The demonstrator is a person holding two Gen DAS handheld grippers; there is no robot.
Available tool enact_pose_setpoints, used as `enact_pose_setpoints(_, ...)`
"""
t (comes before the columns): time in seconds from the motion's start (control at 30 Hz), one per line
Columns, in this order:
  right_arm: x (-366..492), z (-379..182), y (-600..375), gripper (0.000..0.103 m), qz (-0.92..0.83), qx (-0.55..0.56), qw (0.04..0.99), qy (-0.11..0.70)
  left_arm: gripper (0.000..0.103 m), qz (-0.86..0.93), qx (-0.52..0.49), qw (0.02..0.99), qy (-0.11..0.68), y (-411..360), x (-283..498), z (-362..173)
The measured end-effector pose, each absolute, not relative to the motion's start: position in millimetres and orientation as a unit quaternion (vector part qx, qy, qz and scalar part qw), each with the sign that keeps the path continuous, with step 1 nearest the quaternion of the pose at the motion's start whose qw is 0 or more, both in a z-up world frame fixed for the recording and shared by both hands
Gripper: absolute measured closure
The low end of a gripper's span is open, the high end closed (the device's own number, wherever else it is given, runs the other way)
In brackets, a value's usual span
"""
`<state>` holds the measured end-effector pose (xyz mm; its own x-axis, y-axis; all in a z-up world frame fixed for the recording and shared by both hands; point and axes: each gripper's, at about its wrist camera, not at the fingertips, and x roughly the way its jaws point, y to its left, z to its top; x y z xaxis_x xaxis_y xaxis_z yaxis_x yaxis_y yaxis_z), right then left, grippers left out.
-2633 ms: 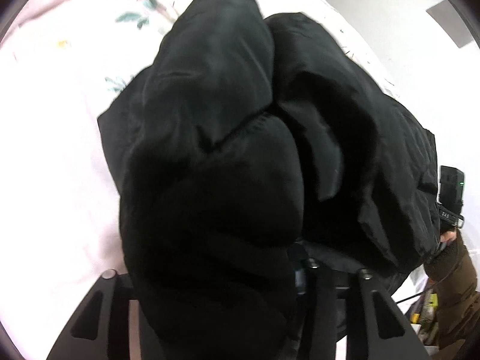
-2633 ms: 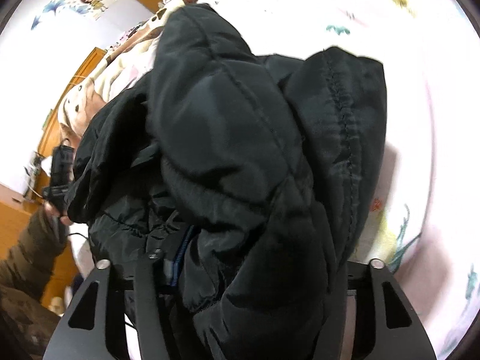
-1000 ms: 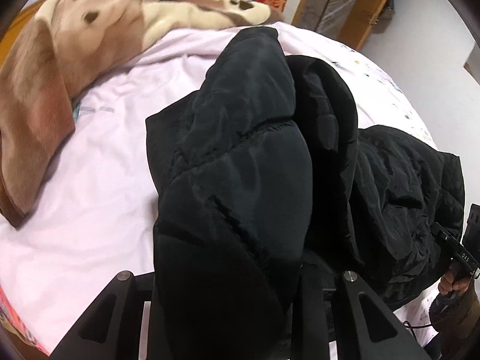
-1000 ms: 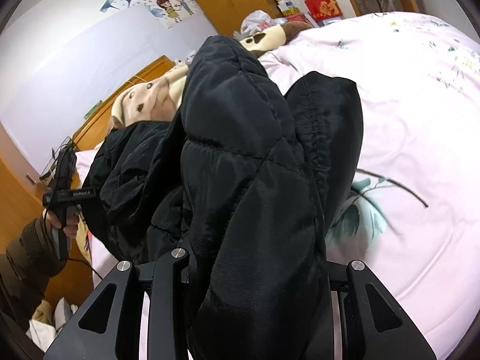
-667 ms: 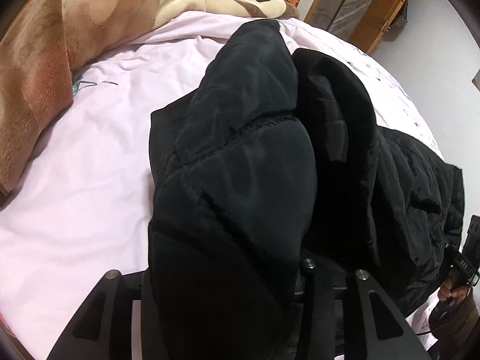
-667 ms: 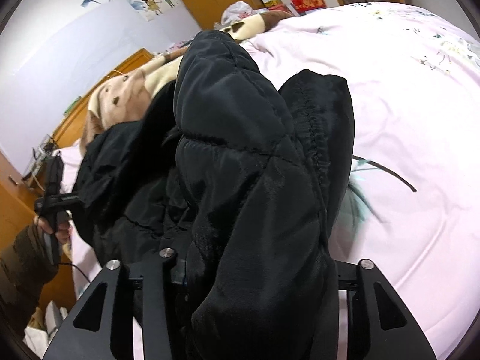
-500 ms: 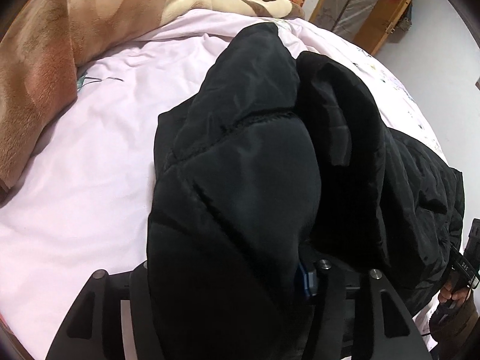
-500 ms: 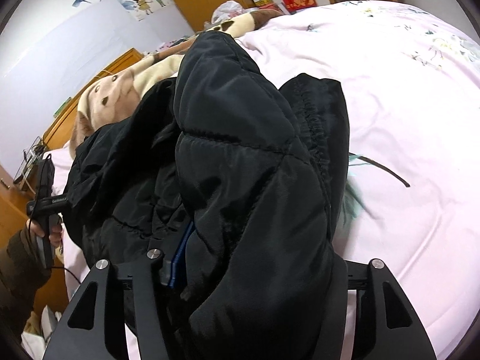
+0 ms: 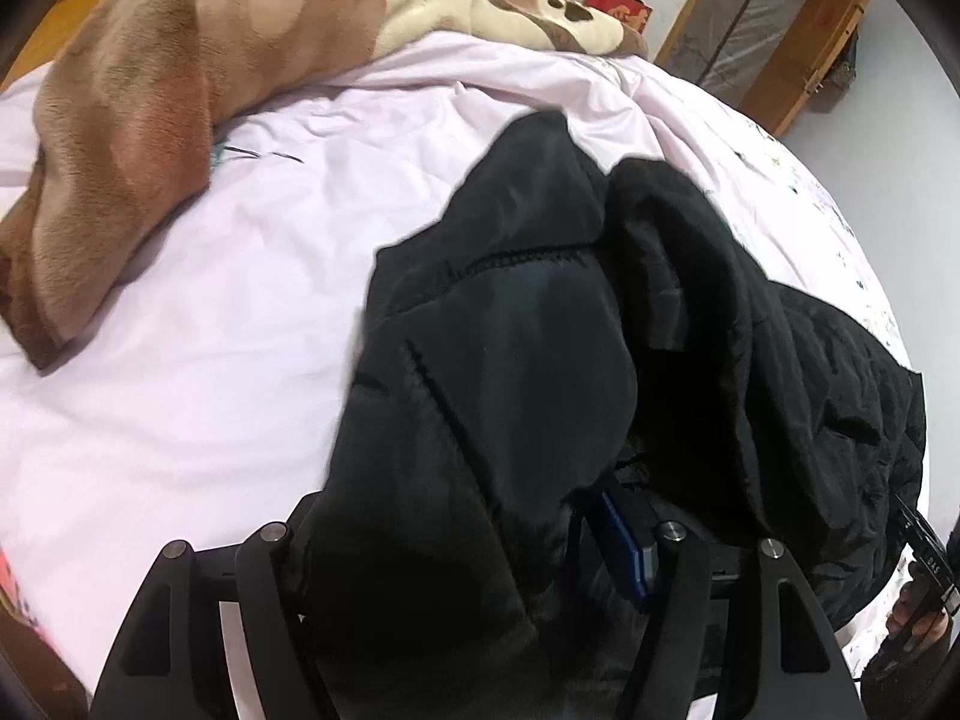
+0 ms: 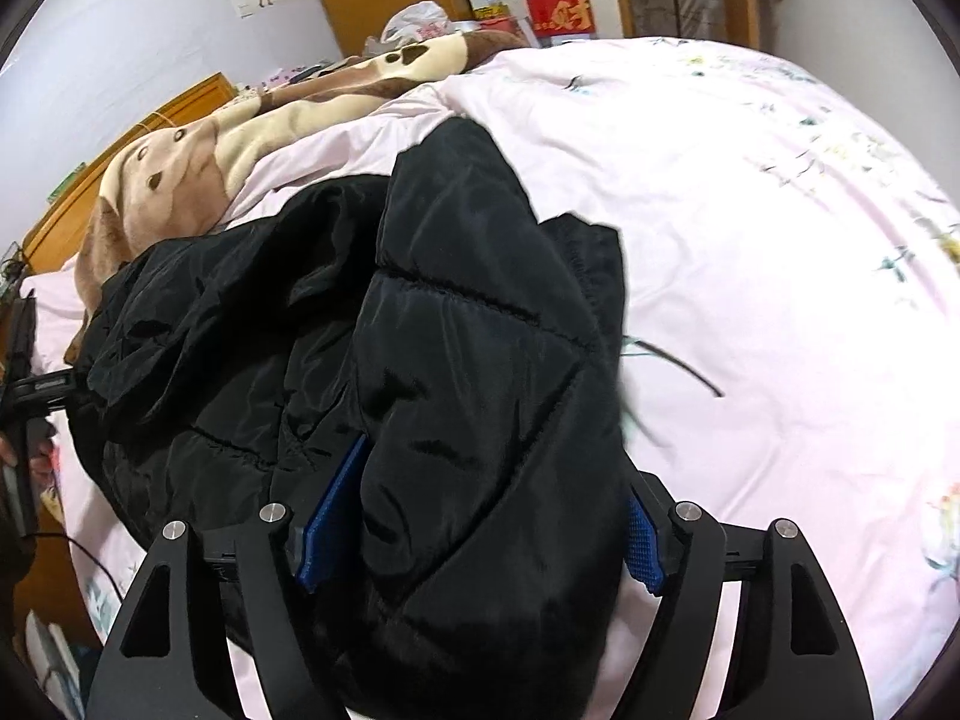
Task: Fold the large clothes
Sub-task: 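Release the jacket with the right tool and pull both tools back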
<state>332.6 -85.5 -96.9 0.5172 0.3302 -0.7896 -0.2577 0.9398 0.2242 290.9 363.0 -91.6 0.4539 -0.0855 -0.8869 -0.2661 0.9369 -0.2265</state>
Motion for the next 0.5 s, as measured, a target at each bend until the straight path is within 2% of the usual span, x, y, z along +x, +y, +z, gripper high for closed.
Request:
enact_pose_setpoints(0.23,307.4,-51.6,-91.7,0.029,0.130,0.035,0.900,0.415,0.032,0.081,-0.153,0.854,0.491,365.1,262.4,-52.2)
enact_pose_setpoints(0.37,280.3,-29.7,-75.7,0.029,0.128,0.015,0.910,0.393,0.027,0.084,-0.132,0.869,0.469,339.9,234.5,-23.9)
enact_pose_setpoints(0.5,253.9,-15.9,-54.8,0.028,0.126,0.009,0.914,0.385,0.026,0.076,-0.111,0.882,0.452,309.5,209.9,-7.1)
